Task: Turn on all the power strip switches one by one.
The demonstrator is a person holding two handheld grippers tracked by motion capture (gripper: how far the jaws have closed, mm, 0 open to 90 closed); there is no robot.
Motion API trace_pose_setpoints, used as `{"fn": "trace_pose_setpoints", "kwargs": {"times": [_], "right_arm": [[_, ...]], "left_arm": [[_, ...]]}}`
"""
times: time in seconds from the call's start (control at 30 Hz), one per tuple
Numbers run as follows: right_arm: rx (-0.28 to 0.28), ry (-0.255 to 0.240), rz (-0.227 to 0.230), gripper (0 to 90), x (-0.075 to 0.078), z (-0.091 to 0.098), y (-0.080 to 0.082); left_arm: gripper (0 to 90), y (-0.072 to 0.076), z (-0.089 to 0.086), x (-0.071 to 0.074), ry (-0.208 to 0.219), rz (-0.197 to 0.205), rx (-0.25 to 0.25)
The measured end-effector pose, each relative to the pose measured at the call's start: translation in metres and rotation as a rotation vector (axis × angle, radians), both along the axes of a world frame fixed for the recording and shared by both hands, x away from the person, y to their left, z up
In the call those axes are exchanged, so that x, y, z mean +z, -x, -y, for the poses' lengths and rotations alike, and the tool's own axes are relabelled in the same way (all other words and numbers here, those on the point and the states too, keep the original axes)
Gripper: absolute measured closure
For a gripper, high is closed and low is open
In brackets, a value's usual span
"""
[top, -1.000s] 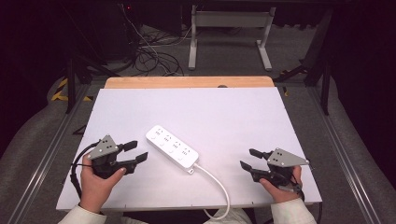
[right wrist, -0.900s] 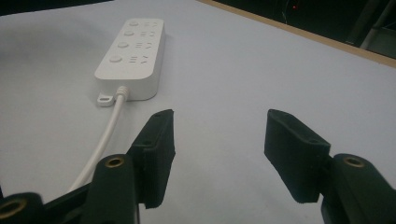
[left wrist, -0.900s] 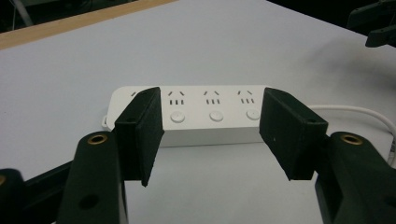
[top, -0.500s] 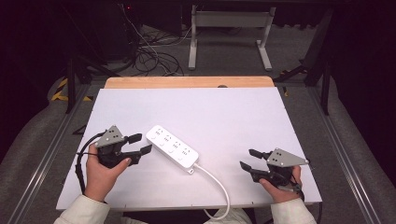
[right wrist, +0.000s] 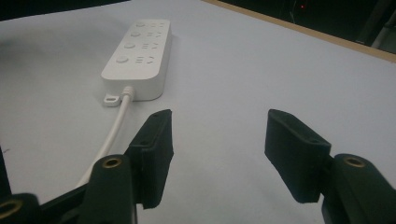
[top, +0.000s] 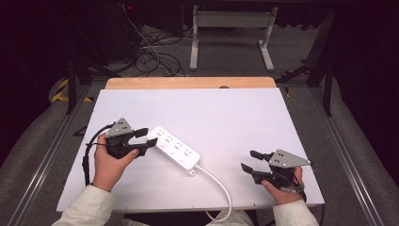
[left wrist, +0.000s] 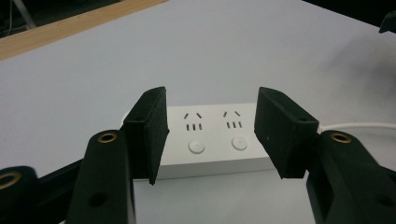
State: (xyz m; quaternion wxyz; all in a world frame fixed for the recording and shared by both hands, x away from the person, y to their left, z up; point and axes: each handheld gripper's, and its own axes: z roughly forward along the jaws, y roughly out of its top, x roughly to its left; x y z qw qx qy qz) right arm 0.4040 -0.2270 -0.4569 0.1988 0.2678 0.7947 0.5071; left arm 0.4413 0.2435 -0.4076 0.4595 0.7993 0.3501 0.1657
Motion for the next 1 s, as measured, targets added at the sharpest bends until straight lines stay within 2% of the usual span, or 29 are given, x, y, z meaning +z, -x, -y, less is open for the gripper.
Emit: {"fn": "trace_pose_setpoints", "kwargs": {"times": [0.03,0.07,0.1,0.17,0.23,0.37,0.4,0.5,0.67,0.87,1.0], "right_arm": [[0.0,0.002,0.002,42.2,0.0,0.0,0.0],[0.003,-0.004,0.004,43.5,0.0,0.0,0.0],[0.003,-0.004,0.004,43.5,0.0,0.0,0.0],[0.014,-0.016,0.012,45.0,0.0,-0.001,0.001],[0.018,-0.015,0.013,45.2,-0.001,-0.001,0.001],[0.018,-0.013,0.014,45.2,-0.001,-0.001,0.001],[0.016,-0.015,0.014,45.2,-0.001,-0.001,0.001],[0.018,-0.014,0.012,45.2,-0.002,-0.001,0.0],[0.018,-0.012,0.008,45.2,-0.002,-0.001,0.0],[0.014,-0.011,0.006,46.0,-0.003,-0.001,-0.001],[0.016,-0.011,0.003,46.0,-0.004,-0.002,-0.001]], "left_arm": [[46.5,-0.001,-0.001,-0.001,-0.007,0.001,0.004],[53.4,-0.002,-0.002,-0.002,-0.011,-0.009,0.003],[53.4,-0.004,-0.003,-0.003,-0.018,-0.017,0.006],[66.2,-0.008,-0.006,-0.006,-0.006,-0.034,0.011],[76.4,-0.014,-0.009,-0.01,-0.015,-0.046,0.012],[89.6,-0.024,-0.007,-0.017,-0.033,-0.064,0.02],[89.7,-0.028,-0.005,-0.021,-0.052,-0.06,0.028],[89.9,-0.031,-0.004,-0.023,-0.062,-0.062,0.028],[89.9,-0.042,-0.004,-0.031,-0.1,-0.085,0.044],[89.9,-0.048,-0.004,-0.038,-0.106,-0.118,0.044],[89.9,-0.052,-0.002,-0.041,-0.119,-0.125,0.037]]}}
